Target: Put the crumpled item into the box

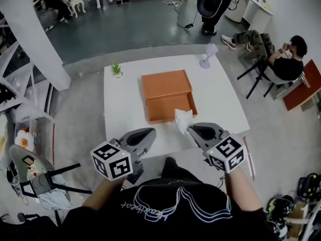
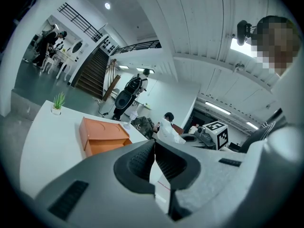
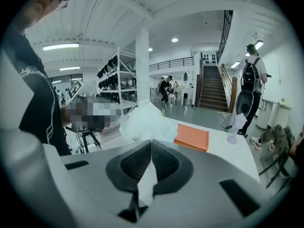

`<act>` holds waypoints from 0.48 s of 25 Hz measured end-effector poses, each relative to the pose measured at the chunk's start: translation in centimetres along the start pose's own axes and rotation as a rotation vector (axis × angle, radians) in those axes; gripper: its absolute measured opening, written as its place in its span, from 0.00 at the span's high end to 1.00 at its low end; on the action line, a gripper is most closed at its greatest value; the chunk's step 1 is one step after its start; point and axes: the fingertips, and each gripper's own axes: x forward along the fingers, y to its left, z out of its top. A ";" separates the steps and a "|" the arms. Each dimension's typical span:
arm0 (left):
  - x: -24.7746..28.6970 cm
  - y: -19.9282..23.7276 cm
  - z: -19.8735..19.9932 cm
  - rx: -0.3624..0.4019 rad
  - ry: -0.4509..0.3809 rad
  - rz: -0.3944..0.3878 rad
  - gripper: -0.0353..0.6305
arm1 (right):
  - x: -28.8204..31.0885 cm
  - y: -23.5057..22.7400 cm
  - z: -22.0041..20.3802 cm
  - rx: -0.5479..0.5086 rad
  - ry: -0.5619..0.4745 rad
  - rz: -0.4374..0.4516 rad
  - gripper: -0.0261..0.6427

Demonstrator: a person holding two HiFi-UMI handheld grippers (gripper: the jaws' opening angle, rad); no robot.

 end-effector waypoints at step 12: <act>1.0 3.9 1.4 -0.035 0.008 0.083 0.94 | 6.9 -3.9 -2.0 -0.195 0.209 0.044 0.95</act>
